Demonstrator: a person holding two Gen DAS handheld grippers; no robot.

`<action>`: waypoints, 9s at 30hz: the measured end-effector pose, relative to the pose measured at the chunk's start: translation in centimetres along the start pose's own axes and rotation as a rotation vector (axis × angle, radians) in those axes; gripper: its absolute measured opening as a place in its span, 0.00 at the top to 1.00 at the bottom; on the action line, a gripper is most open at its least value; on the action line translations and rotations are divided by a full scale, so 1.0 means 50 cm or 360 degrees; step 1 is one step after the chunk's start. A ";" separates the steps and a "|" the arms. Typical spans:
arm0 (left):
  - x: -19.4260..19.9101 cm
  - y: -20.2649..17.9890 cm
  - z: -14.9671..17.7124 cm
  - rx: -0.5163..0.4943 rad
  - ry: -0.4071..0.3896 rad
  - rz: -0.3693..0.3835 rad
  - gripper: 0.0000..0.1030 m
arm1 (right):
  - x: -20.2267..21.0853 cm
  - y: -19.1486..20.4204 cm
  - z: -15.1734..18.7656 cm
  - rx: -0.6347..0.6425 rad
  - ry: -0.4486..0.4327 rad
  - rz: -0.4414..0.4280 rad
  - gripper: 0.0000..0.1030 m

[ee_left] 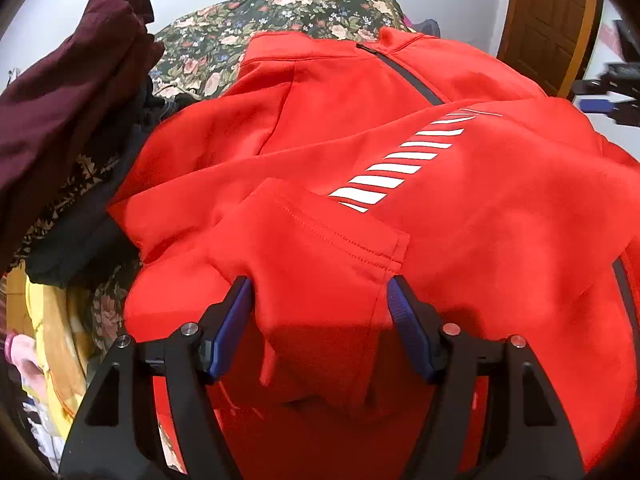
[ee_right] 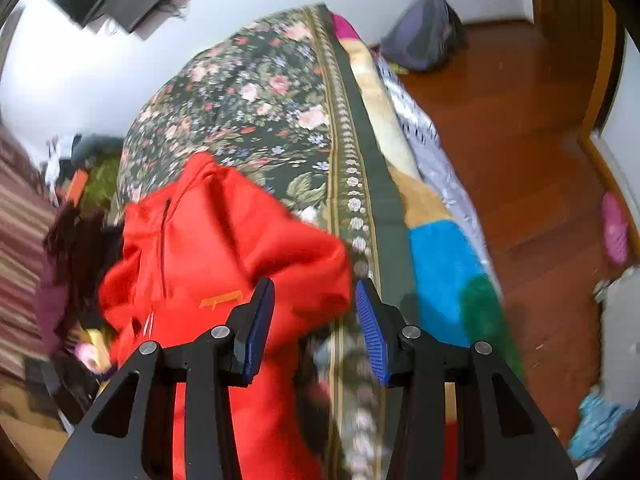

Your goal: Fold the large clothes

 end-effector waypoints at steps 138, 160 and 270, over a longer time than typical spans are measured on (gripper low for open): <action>0.117 0.004 0.052 -0.0013 -0.0115 0.0170 0.95 | 0.110 0.215 0.352 0.0840 -0.0146 -0.0051 0.93; 0.105 0.173 -0.127 0.0391 -0.0233 0.0115 0.39 | 0.090 0.351 0.179 0.0726 -0.0290 -0.0166 0.58; 0.045 0.182 -0.101 0.0326 -0.0148 -0.0104 0.55 | 0.152 0.048 0.121 0.0631 -0.0438 0.0419 0.63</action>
Point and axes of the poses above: each gripper's, at about its wrist camera, not at the fingertips, and x roughly against the way its jaws point, y to its left, z to its underside, the point moved 10 cm from there along -x, roughly the way its jaws point, and after that the axes turned 6 degrees about z, right-handed, at the moved point
